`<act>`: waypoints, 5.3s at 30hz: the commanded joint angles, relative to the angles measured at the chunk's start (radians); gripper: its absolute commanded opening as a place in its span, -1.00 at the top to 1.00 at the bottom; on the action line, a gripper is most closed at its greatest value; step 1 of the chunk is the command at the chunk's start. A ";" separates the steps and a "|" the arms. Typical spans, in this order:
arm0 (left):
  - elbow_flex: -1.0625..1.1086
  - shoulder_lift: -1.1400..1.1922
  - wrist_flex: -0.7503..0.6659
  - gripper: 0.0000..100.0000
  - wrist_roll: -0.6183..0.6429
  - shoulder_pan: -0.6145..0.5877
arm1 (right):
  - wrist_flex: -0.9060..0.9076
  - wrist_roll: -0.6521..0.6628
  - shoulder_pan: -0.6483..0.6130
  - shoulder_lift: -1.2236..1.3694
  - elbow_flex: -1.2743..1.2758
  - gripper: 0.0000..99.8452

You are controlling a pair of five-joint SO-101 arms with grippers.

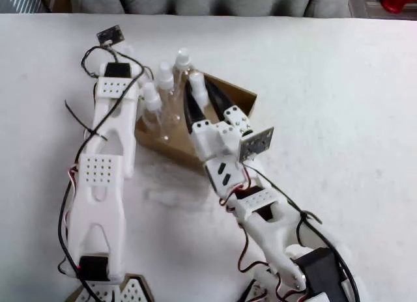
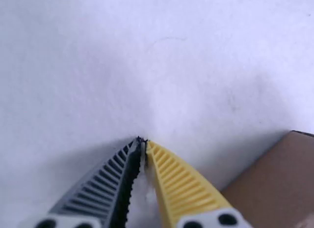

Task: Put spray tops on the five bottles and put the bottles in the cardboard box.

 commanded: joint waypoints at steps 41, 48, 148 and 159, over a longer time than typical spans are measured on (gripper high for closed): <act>-0.026 0.002 -0.038 0.95 -0.005 -0.001 | 0.056 0.006 -0.001 -0.047 -0.008 0.87; -0.028 0.002 -0.038 0.95 -0.005 -0.001 | 0.203 -0.002 -0.001 -0.136 -0.008 0.87; 0.292 -0.550 0.436 0.96 -0.290 -0.251 | 2.057 0.321 0.509 -1.202 0.293 0.97; 1.085 -1.178 0.338 0.96 -0.295 -0.180 | 2.032 0.321 0.510 -1.205 0.315 0.97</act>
